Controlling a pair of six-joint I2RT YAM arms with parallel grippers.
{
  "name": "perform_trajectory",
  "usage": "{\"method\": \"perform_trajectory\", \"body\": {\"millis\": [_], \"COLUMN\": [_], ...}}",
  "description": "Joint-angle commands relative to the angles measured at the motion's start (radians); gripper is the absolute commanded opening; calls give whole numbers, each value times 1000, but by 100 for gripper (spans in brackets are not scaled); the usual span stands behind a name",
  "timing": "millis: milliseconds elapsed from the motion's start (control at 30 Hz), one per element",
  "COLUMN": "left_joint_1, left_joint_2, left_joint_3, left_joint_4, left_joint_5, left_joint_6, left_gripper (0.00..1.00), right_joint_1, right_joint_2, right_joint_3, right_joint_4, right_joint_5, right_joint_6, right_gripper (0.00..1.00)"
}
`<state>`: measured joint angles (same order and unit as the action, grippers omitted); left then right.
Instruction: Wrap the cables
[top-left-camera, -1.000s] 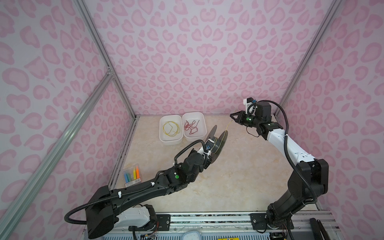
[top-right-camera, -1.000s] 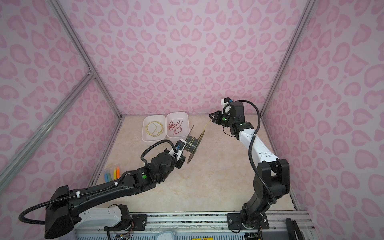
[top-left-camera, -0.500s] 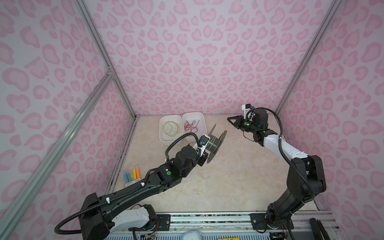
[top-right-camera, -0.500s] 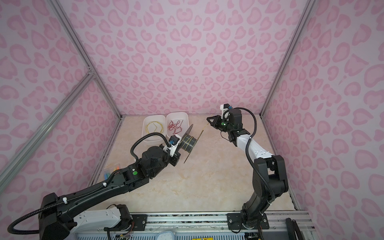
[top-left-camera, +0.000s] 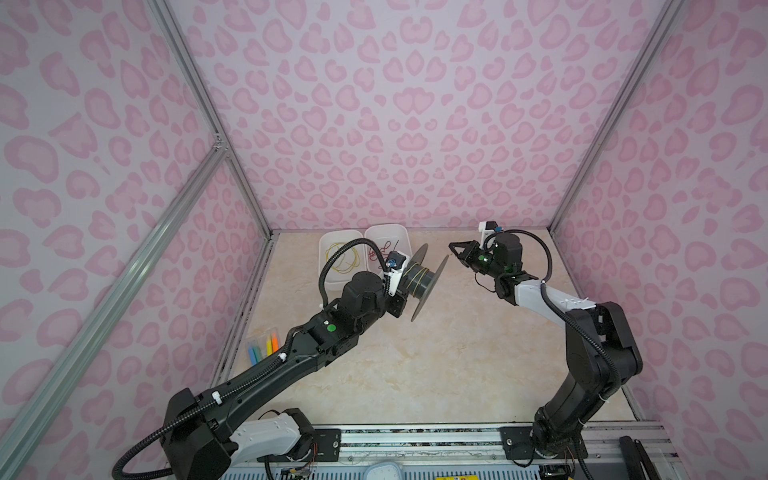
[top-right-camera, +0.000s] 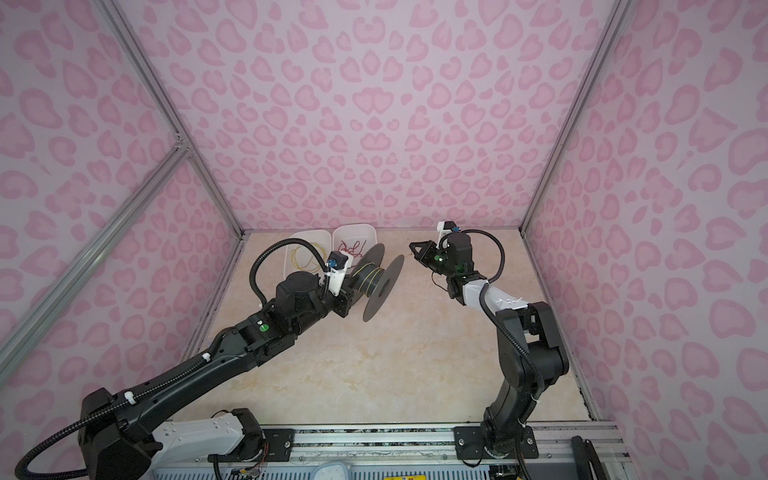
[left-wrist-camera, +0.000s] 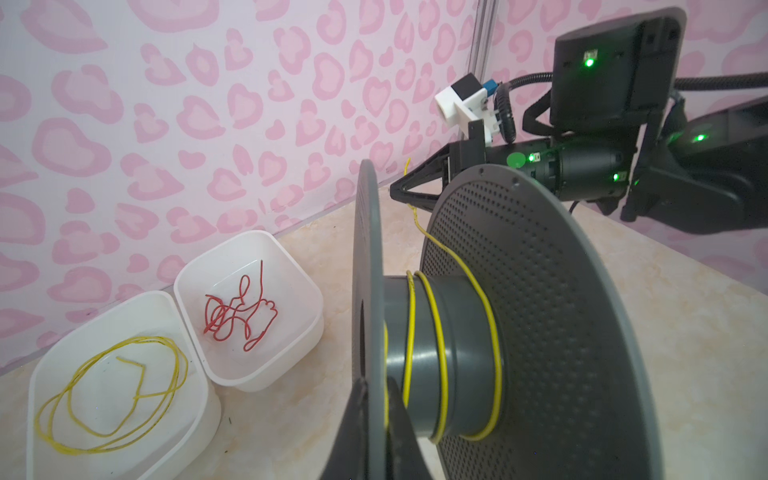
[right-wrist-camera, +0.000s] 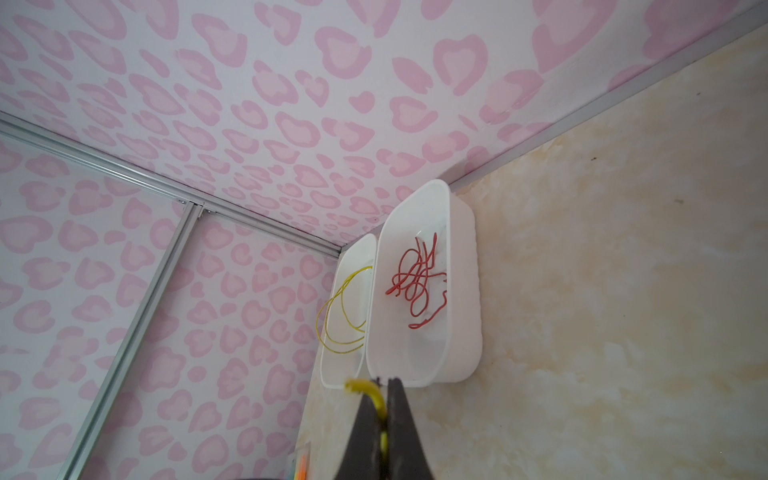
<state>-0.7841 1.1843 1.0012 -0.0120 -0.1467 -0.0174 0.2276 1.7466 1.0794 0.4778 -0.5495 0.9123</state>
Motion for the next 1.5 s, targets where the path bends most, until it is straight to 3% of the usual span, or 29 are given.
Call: {"method": "perform_trajectory", "body": {"millis": [0,233,567,1467], "left_joint_1": [39,112,150,183], "left_joint_2": [2,29,37,104], "left_joint_3": [57,110,104,86], "left_joint_4": [147,189,284,495], "left_joint_5": [147,210,226,106], "left_joint_6": [-70,-150,-243,-416], "left_gripper": [4,4,4,4], "right_joint_1": [3,42,91,241], "right_joint_2": [30,55,112,118], "right_joint_3": [-16,-55,-120,-292], "right_joint_4": [31,71,175,266], "right_joint_5": [169,180,220,327], "right_joint_6": [-3,13,111,309], "right_gripper": [0,0,0,0]}}
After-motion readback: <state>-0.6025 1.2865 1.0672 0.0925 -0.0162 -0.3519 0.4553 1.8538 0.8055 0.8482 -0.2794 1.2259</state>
